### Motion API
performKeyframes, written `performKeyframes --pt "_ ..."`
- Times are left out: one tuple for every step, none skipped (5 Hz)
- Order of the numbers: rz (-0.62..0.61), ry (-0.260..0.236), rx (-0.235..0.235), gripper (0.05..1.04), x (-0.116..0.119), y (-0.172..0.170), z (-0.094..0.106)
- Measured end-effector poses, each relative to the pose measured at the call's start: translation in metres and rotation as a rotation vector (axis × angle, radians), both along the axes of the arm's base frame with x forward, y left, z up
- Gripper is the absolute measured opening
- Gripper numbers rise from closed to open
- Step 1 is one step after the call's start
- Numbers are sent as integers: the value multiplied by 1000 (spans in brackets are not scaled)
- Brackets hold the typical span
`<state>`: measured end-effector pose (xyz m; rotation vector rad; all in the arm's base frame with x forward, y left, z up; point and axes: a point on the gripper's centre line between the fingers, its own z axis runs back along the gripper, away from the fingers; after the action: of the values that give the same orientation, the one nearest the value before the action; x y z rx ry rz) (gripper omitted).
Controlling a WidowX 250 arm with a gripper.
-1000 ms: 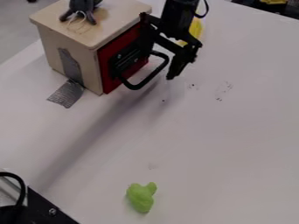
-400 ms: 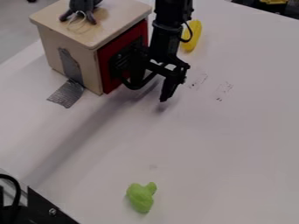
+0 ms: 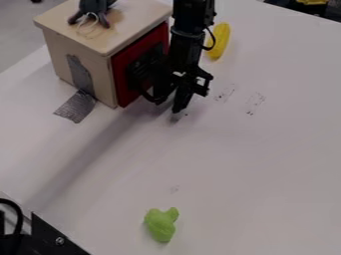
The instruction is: Open the drawer
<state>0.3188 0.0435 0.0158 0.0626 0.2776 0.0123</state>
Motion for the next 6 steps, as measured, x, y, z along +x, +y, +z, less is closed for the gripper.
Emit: performKeyframes --pt "-50 -12 -2 182 5 -15 1" --pt "-88 -33 -17 128 14 -35 8" --pt "-120 -29 -19 122 18 -45 7" --pt "-139 -25 -23 122 17 -53 6" --pt "-170 -23 -35 122 16 -69 6" --pt "-191 -18 -35 122 18 -77 5"
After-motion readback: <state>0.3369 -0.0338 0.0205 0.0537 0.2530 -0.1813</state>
